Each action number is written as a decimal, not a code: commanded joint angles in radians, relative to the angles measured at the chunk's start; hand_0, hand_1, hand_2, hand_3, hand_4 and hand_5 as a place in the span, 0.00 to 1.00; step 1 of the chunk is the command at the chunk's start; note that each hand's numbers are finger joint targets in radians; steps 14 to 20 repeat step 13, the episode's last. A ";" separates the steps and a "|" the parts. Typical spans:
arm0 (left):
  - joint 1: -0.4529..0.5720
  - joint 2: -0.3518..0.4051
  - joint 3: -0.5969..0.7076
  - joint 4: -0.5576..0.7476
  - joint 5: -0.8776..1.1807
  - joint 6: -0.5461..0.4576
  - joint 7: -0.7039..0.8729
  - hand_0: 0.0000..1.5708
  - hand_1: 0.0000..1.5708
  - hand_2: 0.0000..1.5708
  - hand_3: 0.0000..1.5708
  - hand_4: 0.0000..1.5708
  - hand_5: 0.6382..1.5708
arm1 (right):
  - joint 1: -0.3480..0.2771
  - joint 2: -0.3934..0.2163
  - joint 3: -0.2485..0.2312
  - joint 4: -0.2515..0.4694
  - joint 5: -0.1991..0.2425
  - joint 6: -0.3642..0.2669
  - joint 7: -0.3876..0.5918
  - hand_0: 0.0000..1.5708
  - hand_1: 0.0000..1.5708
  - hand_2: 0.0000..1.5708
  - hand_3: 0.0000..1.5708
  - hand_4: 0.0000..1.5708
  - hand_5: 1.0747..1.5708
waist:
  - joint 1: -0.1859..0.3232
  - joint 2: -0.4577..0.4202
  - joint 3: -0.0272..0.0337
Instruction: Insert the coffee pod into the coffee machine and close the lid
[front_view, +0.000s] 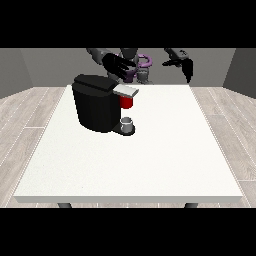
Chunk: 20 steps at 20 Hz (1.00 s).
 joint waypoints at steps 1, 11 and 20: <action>-0.032 -0.022 -0.039 -0.049 -0.007 0.019 0.056 0.00 0.00 0.00 0.00 0.00 1.00 | -0.022 0.050 -0.004 0.018 0.000 -0.032 -0.006 0.00 0.00 0.00 0.00 0.08 1.00 | 0.017 -0.025 0.0003; 0.102 -0.076 -0.041 0.037 -0.028 0.053 -0.070 0.00 0.00 0.00 0.00 0.12 1.00 | 0.308 0.093 0.168 -0.160 -0.206 -0.014 -0.099 0.00 0.00 0.00 0.00 0.18 1.00 | -0.102 -0.173 0.0003; 0.165 -0.032 0.015 0.071 -0.007 0.036 -0.105 0.00 0.00 0.00 0.00 0.12 1.00 | 0.397 0.093 0.168 -0.210 -0.221 0.027 -0.073 0.00 0.00 0.00 0.00 0.10 1.00 | -0.175 -0.233 -0.0001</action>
